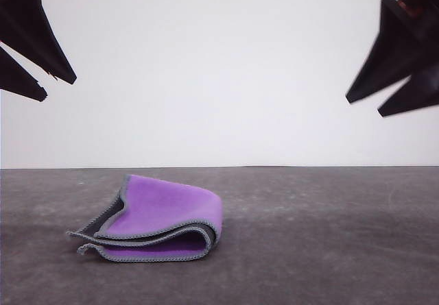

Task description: Fold clothes

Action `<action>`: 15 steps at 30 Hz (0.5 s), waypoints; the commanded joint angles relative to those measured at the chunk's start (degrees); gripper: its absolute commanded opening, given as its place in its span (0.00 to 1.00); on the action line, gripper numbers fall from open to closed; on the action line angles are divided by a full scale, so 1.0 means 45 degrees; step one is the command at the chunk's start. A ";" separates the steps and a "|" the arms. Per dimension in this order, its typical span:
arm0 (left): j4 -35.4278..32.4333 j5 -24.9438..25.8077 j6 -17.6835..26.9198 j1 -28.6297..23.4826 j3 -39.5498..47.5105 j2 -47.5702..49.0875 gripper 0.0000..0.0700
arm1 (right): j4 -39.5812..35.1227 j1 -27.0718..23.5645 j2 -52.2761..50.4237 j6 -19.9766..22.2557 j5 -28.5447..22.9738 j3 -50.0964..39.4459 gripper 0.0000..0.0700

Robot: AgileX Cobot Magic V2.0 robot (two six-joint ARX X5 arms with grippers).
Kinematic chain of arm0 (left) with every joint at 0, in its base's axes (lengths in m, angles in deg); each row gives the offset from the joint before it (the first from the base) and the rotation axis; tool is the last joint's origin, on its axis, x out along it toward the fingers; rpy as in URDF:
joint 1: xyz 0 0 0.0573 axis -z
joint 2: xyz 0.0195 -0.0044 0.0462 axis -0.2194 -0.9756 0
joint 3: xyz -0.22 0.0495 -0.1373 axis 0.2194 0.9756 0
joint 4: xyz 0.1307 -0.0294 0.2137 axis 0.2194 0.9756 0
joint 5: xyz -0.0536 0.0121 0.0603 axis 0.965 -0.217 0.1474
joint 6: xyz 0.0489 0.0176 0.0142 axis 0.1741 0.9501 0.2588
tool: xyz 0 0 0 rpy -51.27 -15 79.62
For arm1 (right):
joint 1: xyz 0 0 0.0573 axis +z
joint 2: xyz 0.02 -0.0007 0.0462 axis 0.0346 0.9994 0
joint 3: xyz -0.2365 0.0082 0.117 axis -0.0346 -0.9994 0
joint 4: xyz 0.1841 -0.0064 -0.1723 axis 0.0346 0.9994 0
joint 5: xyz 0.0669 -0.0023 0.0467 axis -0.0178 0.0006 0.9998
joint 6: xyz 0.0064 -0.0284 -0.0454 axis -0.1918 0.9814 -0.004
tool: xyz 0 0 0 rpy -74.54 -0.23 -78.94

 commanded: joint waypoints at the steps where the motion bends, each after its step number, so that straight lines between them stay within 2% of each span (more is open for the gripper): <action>1: -0.0104 -0.0116 -0.0024 0.0058 -0.0053 -0.0068 0.33 | -0.0321 0.0044 0.0044 -0.0192 -0.0004 -0.0157 0.51; 5: -0.0070 -0.0123 0.0045 0.0058 -0.0056 -0.0068 0.33 | -0.0446 0.0044 0.0040 -0.0155 -0.0011 -0.0188 0.51; 7: -0.0050 -0.0123 0.0073 0.0058 -0.0058 -0.0068 0.31 | -0.0579 0.0044 0.0036 -0.0160 -0.0005 -0.0177 0.48; 9: -0.0124 -0.0123 0.0103 0.0058 -0.0058 -0.0068 0.00 | -0.0701 0.0044 0.0036 -0.0152 -0.0021 -0.0176 0.13; 10: -0.0192 -0.0123 0.0069 0.0058 -0.0058 -0.0068 0.01 | -0.0799 0.0044 0.0039 -0.0138 -0.0032 -0.0176 0.04; 15: -0.0270 -0.0127 0.0077 0.0058 -0.0058 -0.0068 0.00 | -0.1261 0.0053 0.0035 -0.0161 -0.0004 -0.0176 0.02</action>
